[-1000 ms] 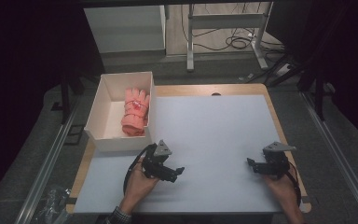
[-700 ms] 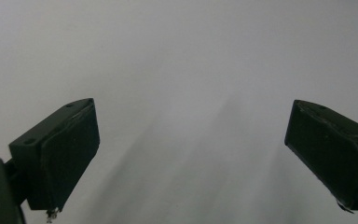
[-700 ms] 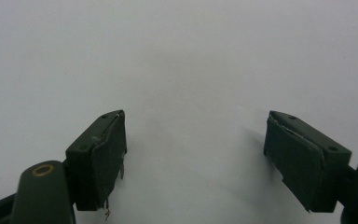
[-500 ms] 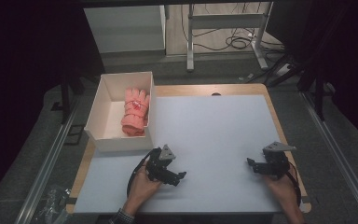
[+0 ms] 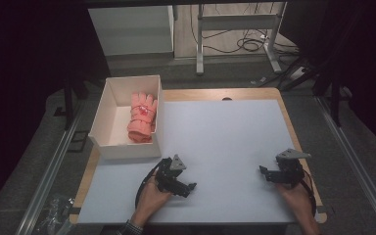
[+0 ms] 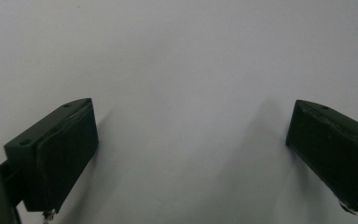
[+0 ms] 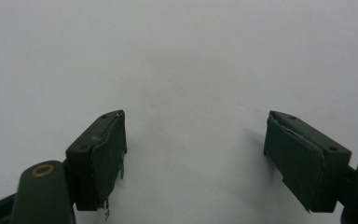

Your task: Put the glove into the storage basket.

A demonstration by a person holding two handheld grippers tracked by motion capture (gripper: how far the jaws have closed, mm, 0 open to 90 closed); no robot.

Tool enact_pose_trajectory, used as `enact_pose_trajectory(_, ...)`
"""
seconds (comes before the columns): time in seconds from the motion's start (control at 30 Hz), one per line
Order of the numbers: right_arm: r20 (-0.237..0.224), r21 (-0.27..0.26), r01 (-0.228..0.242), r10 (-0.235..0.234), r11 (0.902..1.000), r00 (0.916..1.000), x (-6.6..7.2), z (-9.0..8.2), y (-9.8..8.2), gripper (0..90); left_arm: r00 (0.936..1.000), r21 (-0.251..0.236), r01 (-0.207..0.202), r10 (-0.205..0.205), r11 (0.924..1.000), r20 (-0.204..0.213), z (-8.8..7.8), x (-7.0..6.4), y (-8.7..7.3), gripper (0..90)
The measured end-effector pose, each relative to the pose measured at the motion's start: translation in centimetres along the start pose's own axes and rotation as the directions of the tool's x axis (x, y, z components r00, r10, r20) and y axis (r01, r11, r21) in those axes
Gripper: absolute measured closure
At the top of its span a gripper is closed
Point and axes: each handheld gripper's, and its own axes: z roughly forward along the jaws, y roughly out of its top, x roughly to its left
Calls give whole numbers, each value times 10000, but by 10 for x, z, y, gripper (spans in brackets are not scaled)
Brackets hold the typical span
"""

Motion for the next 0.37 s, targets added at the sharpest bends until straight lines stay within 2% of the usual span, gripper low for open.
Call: enact_pose_trajectory(0.37,-15,3,-9,9,10000,10000,0,0,0,213,10000,61,-36,36,10000,35,1,-1,0,4)
